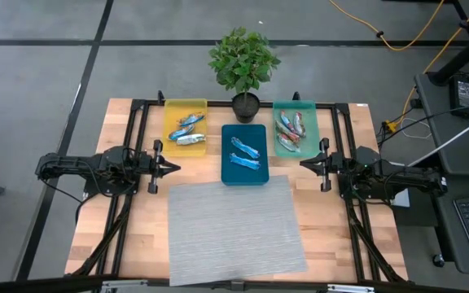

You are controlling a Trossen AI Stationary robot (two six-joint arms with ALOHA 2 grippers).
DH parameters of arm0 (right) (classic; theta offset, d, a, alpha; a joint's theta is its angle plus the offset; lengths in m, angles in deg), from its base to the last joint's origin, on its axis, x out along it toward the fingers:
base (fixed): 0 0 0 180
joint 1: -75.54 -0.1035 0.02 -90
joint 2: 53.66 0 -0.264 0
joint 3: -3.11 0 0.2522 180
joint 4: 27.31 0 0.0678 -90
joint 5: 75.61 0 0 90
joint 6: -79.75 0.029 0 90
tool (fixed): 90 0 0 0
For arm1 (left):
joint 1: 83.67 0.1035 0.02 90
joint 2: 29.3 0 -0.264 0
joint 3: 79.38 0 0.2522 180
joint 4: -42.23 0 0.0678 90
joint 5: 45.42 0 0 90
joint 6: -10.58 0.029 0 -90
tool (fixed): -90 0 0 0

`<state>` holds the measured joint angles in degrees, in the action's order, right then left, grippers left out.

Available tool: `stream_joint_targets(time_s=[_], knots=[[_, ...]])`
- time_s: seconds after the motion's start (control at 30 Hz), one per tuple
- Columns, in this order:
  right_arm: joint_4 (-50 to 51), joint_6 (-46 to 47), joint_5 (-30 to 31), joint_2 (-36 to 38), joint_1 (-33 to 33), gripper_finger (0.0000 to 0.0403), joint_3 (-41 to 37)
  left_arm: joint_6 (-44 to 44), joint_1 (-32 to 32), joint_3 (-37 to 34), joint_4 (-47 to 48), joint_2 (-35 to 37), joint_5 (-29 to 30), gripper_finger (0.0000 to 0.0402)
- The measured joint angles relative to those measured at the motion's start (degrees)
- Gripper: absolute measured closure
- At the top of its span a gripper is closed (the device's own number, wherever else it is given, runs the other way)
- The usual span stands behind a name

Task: Pick and place Granola Bars by type
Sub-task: Return to Home Position

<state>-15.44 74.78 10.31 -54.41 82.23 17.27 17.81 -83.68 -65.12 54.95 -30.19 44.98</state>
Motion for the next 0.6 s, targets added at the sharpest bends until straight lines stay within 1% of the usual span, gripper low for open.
stream_joint_targets(time_s=[0.6], knots=[[0.0,0.0,0.01,0.0,-0.01,0.0379,0.0,0.01,-0.01,0.0,0.01,0.0,0.0,0.039]])
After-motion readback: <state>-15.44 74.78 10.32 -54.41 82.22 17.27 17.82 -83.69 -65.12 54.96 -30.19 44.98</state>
